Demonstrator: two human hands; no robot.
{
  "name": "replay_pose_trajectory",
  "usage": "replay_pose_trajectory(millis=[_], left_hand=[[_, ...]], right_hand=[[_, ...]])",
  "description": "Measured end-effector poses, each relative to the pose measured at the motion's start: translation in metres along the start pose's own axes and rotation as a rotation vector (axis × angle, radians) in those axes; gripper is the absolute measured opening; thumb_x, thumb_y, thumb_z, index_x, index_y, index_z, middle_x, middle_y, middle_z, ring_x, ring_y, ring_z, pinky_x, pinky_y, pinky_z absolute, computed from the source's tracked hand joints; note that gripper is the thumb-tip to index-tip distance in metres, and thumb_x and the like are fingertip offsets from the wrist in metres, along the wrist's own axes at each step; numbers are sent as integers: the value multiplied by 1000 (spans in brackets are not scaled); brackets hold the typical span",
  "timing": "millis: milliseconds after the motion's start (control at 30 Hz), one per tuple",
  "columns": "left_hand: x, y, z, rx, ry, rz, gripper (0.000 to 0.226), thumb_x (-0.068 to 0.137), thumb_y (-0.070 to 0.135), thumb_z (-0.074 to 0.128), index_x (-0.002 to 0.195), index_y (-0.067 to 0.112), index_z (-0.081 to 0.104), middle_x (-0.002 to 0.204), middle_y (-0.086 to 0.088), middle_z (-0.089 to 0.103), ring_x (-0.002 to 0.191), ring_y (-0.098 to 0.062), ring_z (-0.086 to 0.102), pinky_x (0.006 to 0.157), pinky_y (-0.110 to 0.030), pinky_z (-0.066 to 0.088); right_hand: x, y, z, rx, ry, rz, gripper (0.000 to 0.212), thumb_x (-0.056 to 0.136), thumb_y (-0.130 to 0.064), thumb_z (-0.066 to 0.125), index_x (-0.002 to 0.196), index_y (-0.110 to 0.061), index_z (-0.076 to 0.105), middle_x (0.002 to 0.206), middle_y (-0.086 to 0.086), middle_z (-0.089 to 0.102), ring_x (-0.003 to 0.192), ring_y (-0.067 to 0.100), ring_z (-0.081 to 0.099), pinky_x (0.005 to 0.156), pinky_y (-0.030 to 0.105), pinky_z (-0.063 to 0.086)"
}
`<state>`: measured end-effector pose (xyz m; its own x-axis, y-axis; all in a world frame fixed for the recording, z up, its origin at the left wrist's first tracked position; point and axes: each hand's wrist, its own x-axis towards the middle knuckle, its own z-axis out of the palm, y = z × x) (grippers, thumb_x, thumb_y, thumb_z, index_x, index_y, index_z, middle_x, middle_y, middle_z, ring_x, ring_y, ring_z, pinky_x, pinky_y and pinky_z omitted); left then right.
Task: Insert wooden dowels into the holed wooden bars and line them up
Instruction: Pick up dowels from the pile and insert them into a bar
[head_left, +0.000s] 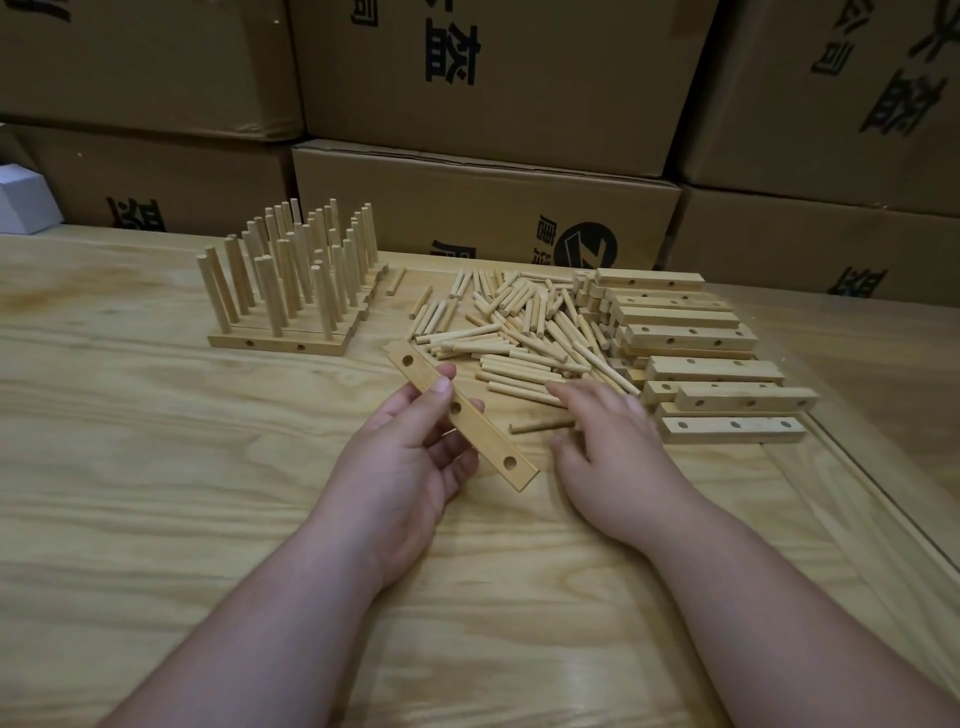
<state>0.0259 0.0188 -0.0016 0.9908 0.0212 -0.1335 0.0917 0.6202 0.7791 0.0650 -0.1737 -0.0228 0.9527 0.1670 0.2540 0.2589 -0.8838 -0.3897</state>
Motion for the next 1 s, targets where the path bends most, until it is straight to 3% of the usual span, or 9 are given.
replay_pose_trajectory(millis=[100,233,367,600,767,867,1000], left_hand=[[0,0,0,-2,0,-1,20,98,24,58,115,23,70,83,-4,73,66,-11,68,58,-24,56],[0,0,1,1,10,1,22,99,24,57,117,21,69,81,-4,72,64,-11,67,57,-24,56],[-1,1,2,30,45,-11,23,101,27,55,115,18,71,73,-2,66,63,-12,61,62,-29,53],[-2,1,3,39,74,-41,24,101,27,54,108,12,72,75,-6,60,70,-17,54,71,-34,44],[-1,2,2,15,71,-48,26,103,29,52,111,13,71,74,-4,59,66,-16,52,67,-32,43],[-1,3,1,-17,54,-65,29,104,35,49,110,17,70,69,-2,53,56,-13,48,54,-27,45],[-1,5,0,-48,26,-49,42,105,42,39,113,17,71,67,-2,49,54,-13,44,51,-27,42]], right_hand=[[0,0,1,-33,-8,-1,50,98,-33,47,147,-39,38,148,-16,40,137,12,27,115,38,23],[-1,-2,0,-6,13,-25,44,96,-34,52,139,-42,46,128,-20,49,126,9,36,108,34,29],[-1,-3,0,-33,-8,-21,48,94,-47,55,141,-38,48,115,-22,43,123,9,36,106,32,29],[-2,-9,-3,-40,-25,-26,22,94,-49,57,112,-38,64,101,-20,46,111,9,41,100,31,37],[-4,-12,-5,-33,-13,-30,11,94,-46,59,103,-39,57,99,-20,48,105,8,42,96,30,39],[-6,-14,-6,16,20,-48,15,92,-40,64,96,-40,50,91,-24,46,101,7,44,89,28,40],[-6,-14,-3,-1,37,-68,25,94,-33,62,119,-34,60,93,-20,48,104,10,46,93,30,42]])
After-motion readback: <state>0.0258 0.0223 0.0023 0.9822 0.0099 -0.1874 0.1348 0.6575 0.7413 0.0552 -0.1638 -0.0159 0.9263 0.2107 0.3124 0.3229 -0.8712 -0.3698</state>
